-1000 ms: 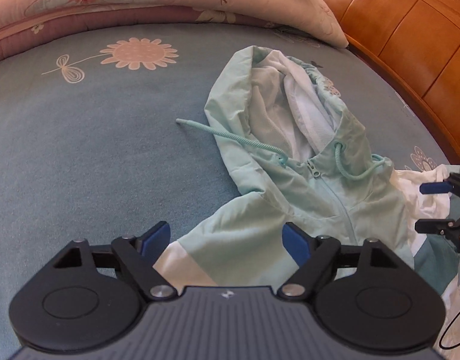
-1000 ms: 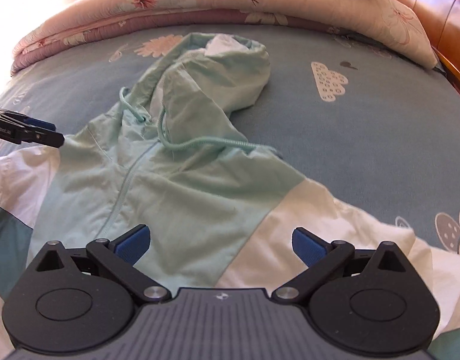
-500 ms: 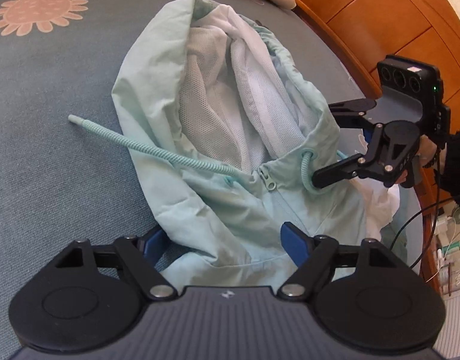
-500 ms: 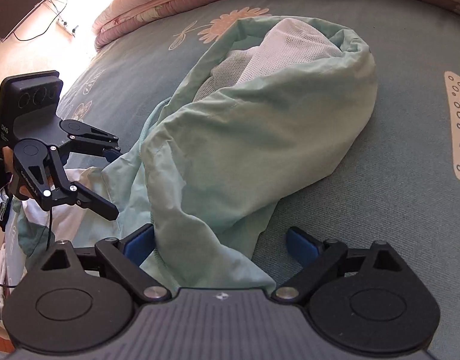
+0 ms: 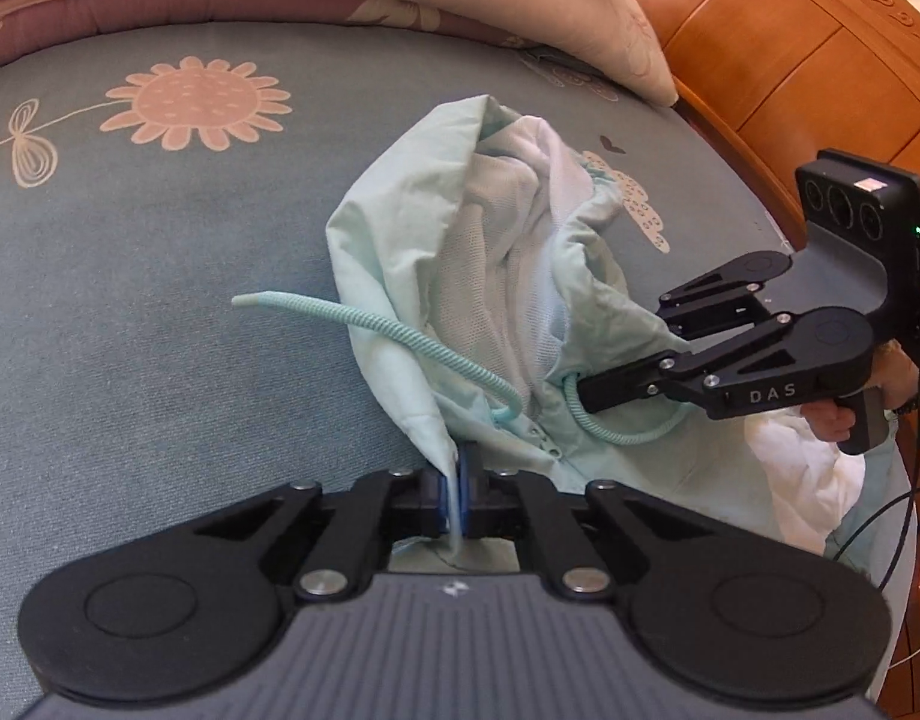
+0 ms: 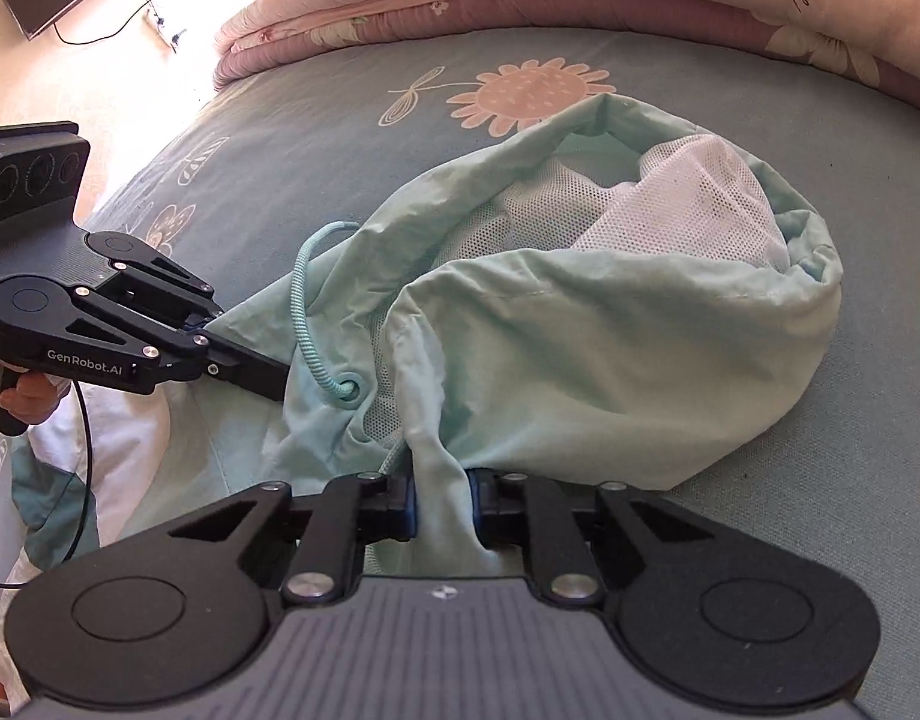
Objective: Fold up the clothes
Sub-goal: 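Grasp the hood edge with the left tool and lift it, then release the hood with the left tool, laying it flat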
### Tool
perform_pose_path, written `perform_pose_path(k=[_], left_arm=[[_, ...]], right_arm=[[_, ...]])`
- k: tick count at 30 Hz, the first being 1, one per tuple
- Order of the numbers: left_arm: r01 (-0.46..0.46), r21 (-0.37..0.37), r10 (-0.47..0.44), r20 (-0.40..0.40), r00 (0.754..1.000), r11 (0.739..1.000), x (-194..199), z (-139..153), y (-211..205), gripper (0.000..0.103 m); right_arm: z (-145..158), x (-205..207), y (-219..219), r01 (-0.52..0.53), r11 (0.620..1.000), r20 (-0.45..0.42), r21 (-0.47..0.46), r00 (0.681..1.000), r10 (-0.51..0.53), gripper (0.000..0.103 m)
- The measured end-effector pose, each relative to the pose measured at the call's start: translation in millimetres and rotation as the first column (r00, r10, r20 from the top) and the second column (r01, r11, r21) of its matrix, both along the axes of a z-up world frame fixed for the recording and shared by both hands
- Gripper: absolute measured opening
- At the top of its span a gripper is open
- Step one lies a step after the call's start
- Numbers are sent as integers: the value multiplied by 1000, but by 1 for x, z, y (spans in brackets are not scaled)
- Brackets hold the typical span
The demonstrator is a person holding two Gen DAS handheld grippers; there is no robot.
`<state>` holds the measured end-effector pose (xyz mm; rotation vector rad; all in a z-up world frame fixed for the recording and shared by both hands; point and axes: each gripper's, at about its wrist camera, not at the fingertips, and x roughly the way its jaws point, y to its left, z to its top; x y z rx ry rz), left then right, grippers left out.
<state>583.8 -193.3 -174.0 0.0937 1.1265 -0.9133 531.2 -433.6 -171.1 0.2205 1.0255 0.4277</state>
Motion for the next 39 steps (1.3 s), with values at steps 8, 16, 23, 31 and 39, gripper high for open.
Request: perform_pose_path(k=[8, 16, 23, 31, 39], left_arm=[[-109, -21, 110, 78, 991, 994, -8, 24, 32, 28], [-52, -9, 53, 106, 993, 999, -77, 34, 49, 46], [-97, 112, 85, 108, 990, 989, -88, -8, 60, 47], [-102, 214, 57, 207, 977, 971, -84, -5, 70, 49], [-142, 274, 102, 155, 983, 951, -114, 27, 55, 59]], right_arm=[[30, -58, -40, 188, 982, 32, 6, 982, -188, 54], [38, -163, -35, 397, 917, 14, -31, 918, -397, 61], [-10, -171, -32, 506, 848, -5, -159, 858, -513, 61], [-10, -152, -50, 508, 833, 5, -219, 854, -520, 78], [33, -160, -23, 489, 832, -16, -263, 860, -510, 79]])
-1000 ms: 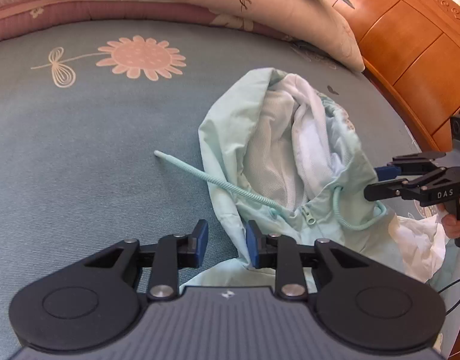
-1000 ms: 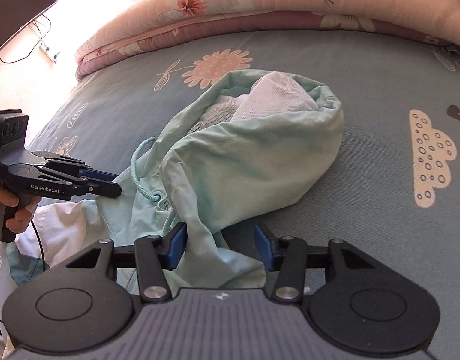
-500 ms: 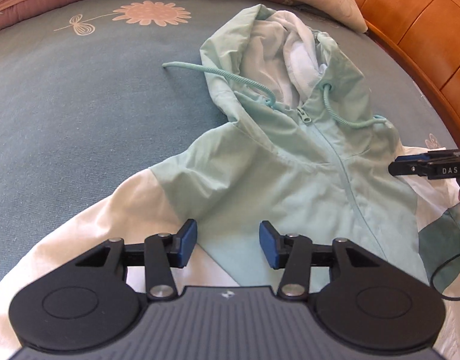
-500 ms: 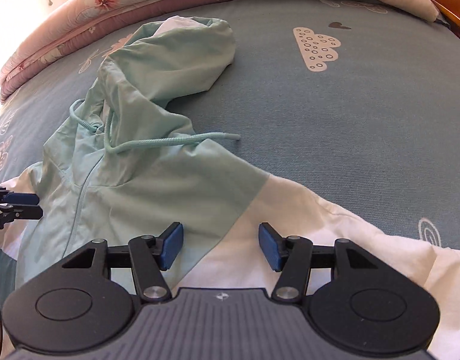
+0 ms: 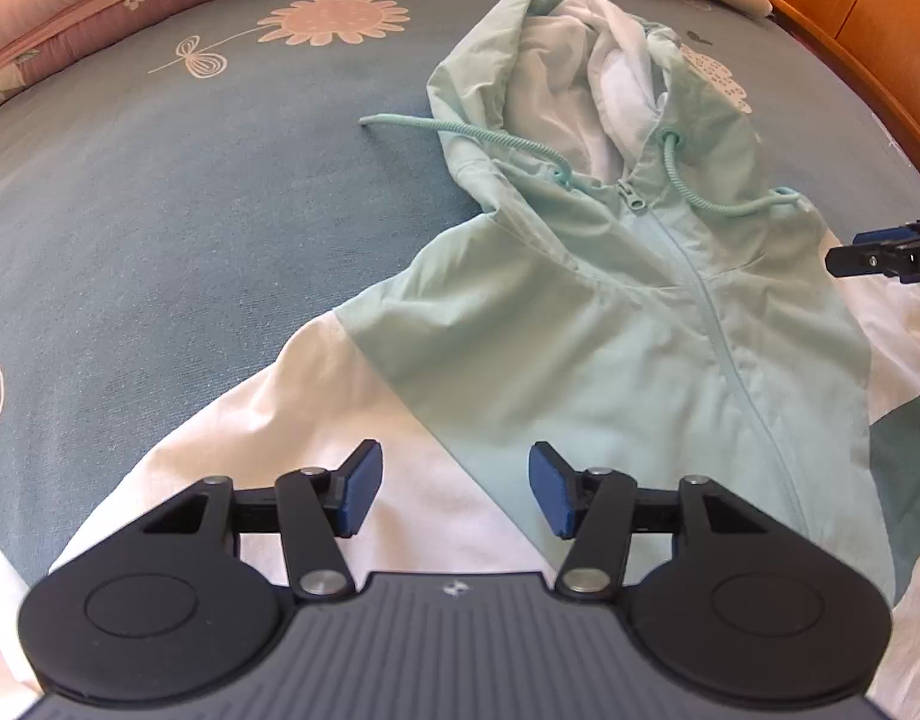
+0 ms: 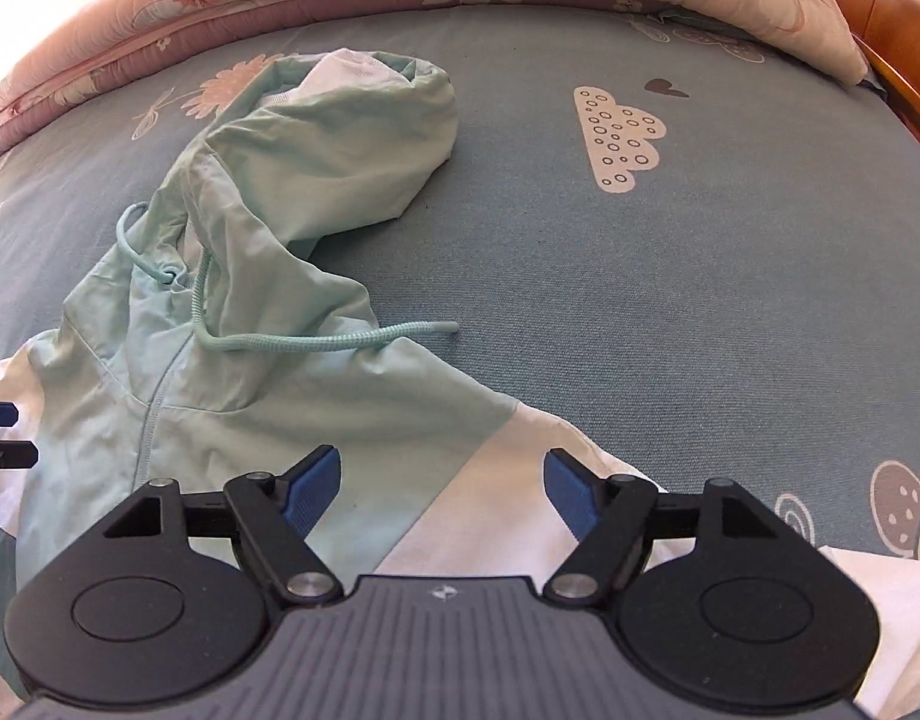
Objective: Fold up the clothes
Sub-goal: 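Release the hood with the left tool, laying it flat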
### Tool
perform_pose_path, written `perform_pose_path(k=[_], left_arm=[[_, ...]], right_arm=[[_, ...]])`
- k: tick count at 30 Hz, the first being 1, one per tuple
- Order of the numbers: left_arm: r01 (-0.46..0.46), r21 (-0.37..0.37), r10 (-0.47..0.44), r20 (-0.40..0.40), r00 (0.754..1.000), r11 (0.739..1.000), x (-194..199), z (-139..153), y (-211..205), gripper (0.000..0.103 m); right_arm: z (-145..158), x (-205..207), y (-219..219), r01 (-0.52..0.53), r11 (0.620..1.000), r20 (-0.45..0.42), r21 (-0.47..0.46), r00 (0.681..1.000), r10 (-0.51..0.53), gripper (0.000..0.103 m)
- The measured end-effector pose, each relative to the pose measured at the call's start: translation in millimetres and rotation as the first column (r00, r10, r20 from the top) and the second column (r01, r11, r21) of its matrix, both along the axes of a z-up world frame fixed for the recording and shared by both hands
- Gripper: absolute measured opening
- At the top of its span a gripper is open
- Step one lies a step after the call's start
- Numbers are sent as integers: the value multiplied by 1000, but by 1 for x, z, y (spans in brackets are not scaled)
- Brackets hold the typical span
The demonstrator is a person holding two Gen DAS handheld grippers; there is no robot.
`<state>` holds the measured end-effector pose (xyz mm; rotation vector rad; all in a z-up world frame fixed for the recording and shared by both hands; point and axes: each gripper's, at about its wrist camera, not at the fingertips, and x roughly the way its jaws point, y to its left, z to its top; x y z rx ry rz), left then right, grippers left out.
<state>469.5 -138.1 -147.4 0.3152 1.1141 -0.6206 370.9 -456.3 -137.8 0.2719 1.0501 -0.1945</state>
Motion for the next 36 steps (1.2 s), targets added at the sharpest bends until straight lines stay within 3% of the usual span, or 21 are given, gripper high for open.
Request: perform_pose_path(k=[2, 5, 8, 12, 15, 19, 23, 24, 27, 31, 36], left_arm=[[-7, -8, 7, -7, 1000, 1000, -14, 10, 4, 67], [-19, -6, 19, -19, 1000, 1000, -35, 12, 10, 68], [-42, 32, 43, -32, 999, 999, -57, -4, 11, 68], [-105, 11, 105, -56, 993, 994, -76, -27, 30, 71], [-161, 18, 162, -35, 986, 987, -83, -29, 51, 71], [-198, 29, 199, -19, 980, 980, -88, -26, 80, 71], [-193, 52, 195, -21, 981, 980, -89, -26, 88, 71], [-196, 55, 198, -22, 980, 979, -88, -27, 87, 71], [-206, 76, 208, -22, 978, 976, -87, -25, 78, 71], [-164, 40, 164, 7, 986, 986, -92, -12, 66, 71], [-58, 7, 58, 44, 997, 998, -110, -9, 48, 72]], right_arm=[[16, -11, 13, 7, 1000, 7, 17, 1000, -7, 79], [24, -28, 40, 13, 999, 3, 49, 1000, -13, 81], [9, -45, 76, -12, 999, -19, 35, 1000, 13, 81], [-21, -62, 93, -18, 1000, -21, 15, 1000, 18, 82], [-39, -73, 99, -20, 1000, -16, 0, 1000, 20, 84], [-38, -79, 85, 15, 999, -16, -41, 1000, -15, 84], [-42, -82, 84, 31, 997, -28, -70, 999, -33, 89], [-46, -81, 87, 19, 998, -34, -62, 999, -21, 103], [-57, -79, 100, 3, 994, -56, -114, 998, -9, 103], [-45, -76, 101, 35, 996, -96, -80, 994, -43, 103], [-35, -104, 125, 75, 997, -32, -22, 997, -75, 103]])
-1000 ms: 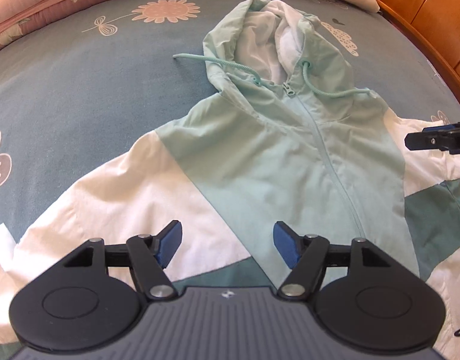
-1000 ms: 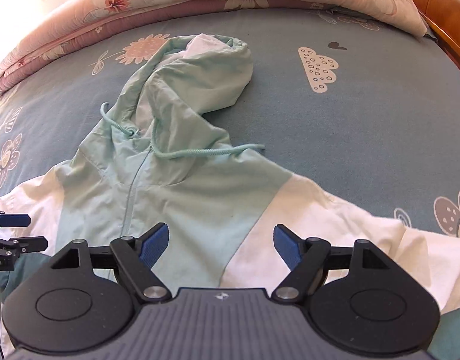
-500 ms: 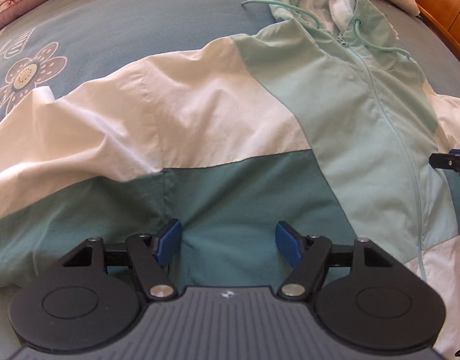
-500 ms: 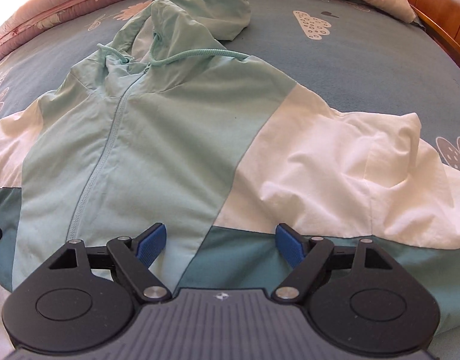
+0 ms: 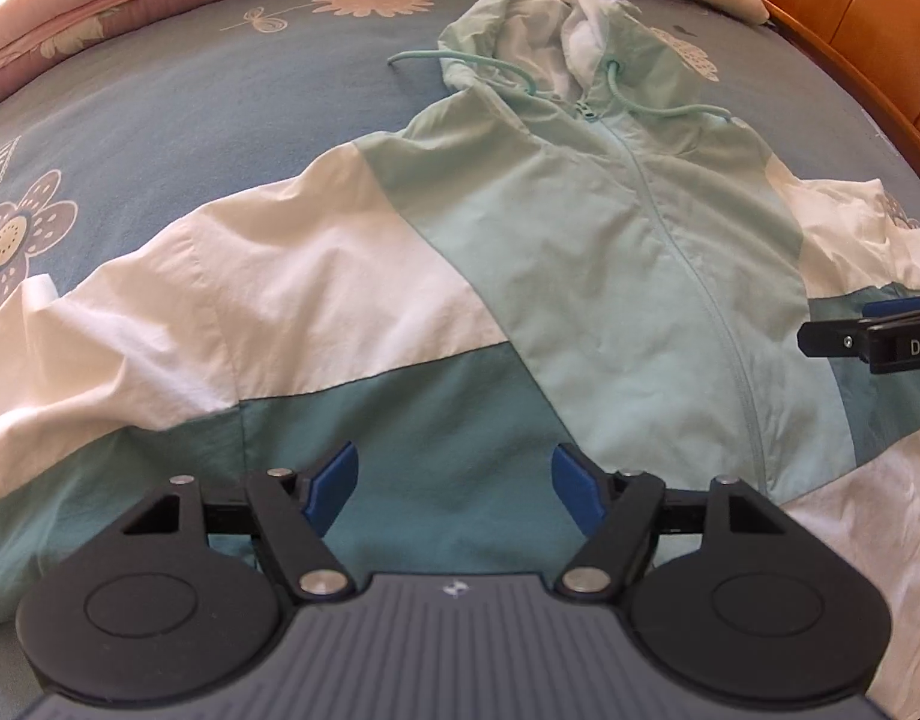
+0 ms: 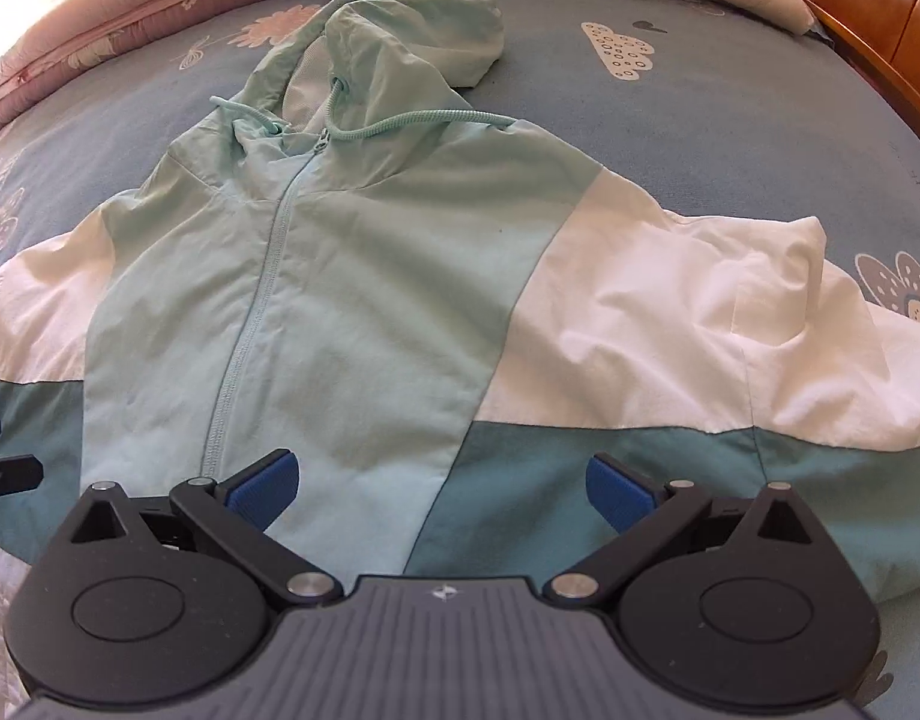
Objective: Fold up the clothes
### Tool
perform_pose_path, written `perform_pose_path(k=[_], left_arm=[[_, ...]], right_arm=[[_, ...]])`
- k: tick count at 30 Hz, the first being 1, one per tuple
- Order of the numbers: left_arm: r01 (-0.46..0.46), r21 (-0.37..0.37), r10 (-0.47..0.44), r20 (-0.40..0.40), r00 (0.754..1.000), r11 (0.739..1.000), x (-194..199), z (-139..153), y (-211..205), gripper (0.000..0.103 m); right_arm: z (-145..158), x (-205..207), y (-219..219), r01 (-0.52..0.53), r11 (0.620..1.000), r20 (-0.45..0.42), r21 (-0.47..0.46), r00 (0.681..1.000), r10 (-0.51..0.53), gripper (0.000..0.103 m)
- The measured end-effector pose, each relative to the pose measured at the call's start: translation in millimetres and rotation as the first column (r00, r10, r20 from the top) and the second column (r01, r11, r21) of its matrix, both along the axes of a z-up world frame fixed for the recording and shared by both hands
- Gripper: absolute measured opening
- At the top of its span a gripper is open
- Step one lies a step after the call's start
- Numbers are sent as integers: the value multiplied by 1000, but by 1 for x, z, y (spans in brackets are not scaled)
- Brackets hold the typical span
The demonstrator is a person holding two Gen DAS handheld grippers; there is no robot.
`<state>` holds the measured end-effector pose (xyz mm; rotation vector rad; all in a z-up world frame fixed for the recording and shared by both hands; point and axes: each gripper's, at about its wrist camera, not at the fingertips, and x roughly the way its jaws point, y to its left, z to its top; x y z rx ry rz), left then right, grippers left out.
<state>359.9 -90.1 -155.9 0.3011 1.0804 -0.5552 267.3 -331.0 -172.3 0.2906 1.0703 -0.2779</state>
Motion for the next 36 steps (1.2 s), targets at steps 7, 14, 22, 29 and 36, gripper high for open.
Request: perform_pose_path(k=[7, 14, 22, 29, 36], left_arm=[[40, 60, -39, -14, 999, 997, -38, -23, 18, 89], [91, 90, -89, -24, 996, 992, -58, -25, 33, 101], [318, 31, -317, -32, 948, 948, -92, -16, 29, 98], [364, 83, -357, -84, 930, 928, -116, -27, 61, 99], [409, 113, -387, -174, 906, 906, -120, -24, 83, 99]], right_arm=[[-31, -42, 44, -11, 999, -53, -54, 999, 8, 103], [-31, -58, 50, 4, 997, 2, -75, 1000, -4, 103], [-16, -75, 68, -191, 980, -52, -49, 981, 189, 103], [-22, -120, 69, -284, 957, -100, -58, 956, 277, 103], [-21, -138, 65, -327, 945, -198, -33, 929, 314, 103]])
